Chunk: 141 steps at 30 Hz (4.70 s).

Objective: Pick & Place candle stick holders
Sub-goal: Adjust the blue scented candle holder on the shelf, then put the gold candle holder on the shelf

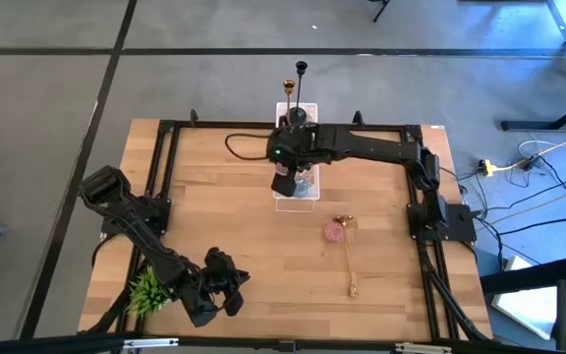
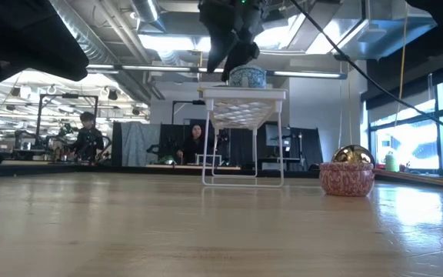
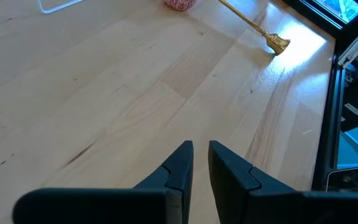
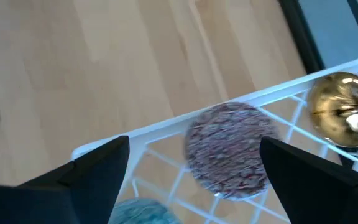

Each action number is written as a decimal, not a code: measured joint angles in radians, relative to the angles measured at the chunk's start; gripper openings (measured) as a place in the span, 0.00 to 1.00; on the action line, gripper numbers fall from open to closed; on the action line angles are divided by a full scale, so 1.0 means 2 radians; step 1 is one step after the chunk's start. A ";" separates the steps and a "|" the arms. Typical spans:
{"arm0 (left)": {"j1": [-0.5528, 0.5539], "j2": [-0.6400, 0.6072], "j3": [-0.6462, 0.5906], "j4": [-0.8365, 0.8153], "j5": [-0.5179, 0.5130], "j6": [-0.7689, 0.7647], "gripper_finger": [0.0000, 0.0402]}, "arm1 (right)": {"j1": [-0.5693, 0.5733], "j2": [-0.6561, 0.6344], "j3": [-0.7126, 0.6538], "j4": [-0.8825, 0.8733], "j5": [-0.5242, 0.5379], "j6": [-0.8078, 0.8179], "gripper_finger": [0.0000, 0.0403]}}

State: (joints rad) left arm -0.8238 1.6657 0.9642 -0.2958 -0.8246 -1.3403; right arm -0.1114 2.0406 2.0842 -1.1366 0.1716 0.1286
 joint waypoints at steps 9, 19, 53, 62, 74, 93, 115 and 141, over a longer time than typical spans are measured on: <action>0.001 0.000 0.000 0.000 -0.002 0.004 0.11 | 0.026 -0.035 0.001 0.019 0.016 -0.020 0.90; 0.001 0.000 0.000 0.002 0.002 0.004 0.11 | 0.060 -0.067 0.000 -0.124 -0.037 0.092 0.81; 0.001 0.000 0.000 -0.005 0.008 0.024 0.11 | 0.089 -0.063 -0.061 -0.143 -0.059 0.147 0.00; 0.001 0.000 0.000 -0.012 0.004 0.022 0.11 | 0.074 -0.063 -0.070 -0.110 -0.047 0.147 0.00; 0.001 0.000 0.000 -0.012 0.004 0.022 0.11 | 0.056 -0.063 -0.070 -0.104 -0.037 0.147 0.00; 0.001 0.000 0.000 -0.011 0.002 0.017 0.11 | 0.056 -0.063 -0.070 -0.082 -0.012 0.156 0.00; 0.000 0.000 0.000 0.034 0.068 0.106 0.11 | 0.244 -0.078 -0.046 -0.178 -0.075 0.351 0.00; -0.009 0.000 0.000 0.046 0.080 0.123 0.11 | 0.439 -0.078 -0.328 0.016 -0.270 0.623 0.00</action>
State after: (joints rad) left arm -0.8425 1.6657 0.9646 -0.2039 -0.6640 -1.0944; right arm 0.7669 1.8854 1.4285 -1.1036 -0.3685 1.3743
